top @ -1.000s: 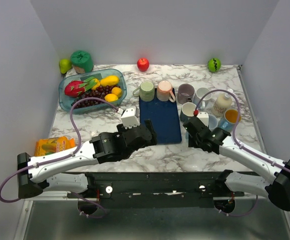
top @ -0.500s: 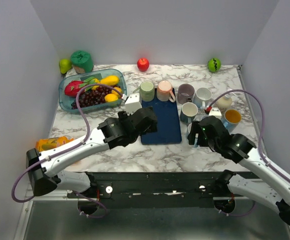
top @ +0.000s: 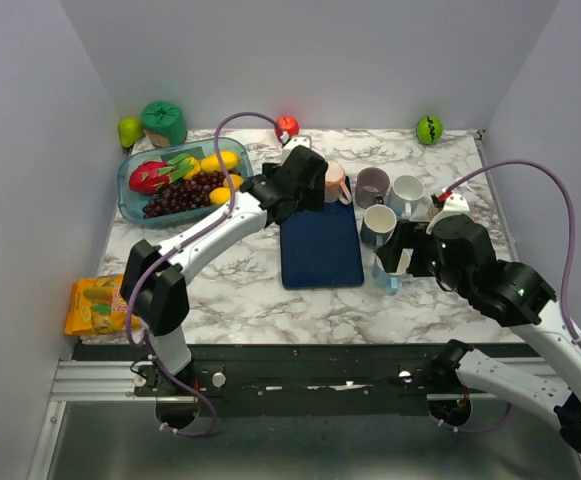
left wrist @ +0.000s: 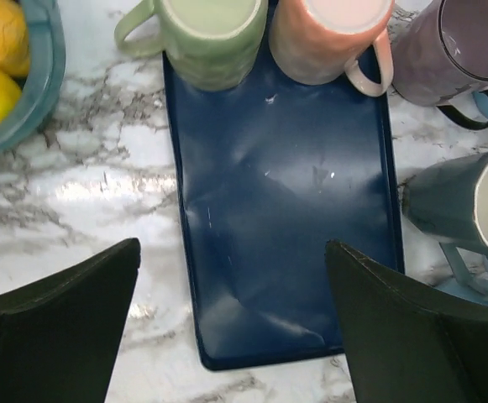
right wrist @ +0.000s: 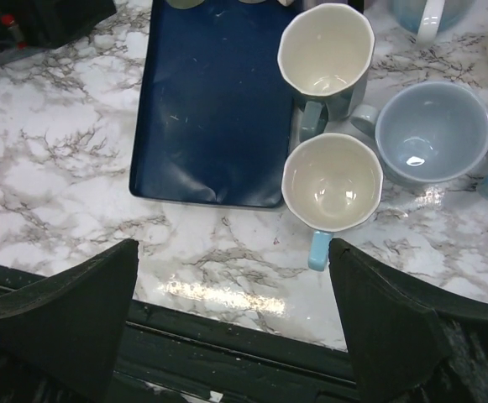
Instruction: Turn the mug right side up
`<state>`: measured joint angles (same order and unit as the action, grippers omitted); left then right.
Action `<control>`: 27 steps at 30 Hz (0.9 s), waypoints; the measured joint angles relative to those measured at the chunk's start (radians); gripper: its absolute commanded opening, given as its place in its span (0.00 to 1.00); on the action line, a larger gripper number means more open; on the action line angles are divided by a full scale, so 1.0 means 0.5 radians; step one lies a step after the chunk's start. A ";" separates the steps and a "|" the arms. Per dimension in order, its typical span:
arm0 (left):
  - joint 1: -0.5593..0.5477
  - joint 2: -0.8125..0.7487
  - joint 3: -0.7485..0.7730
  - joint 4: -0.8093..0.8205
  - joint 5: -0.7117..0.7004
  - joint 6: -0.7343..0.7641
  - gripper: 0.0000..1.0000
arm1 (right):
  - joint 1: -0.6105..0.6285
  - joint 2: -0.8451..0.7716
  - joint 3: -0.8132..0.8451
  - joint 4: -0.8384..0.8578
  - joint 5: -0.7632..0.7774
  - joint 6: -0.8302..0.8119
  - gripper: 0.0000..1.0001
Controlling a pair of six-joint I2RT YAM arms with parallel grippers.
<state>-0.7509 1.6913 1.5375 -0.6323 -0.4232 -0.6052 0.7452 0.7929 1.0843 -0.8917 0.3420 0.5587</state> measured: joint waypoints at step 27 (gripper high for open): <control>0.924 1.159 0.997 0.355 1.688 1.299 0.99 | 0.000 0.591 0.186 -0.017 0.041 0.112 0.98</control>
<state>-0.2890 2.2707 2.0361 -0.4549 0.4210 0.0441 0.7452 1.0882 1.1774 -0.9001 0.3626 0.6147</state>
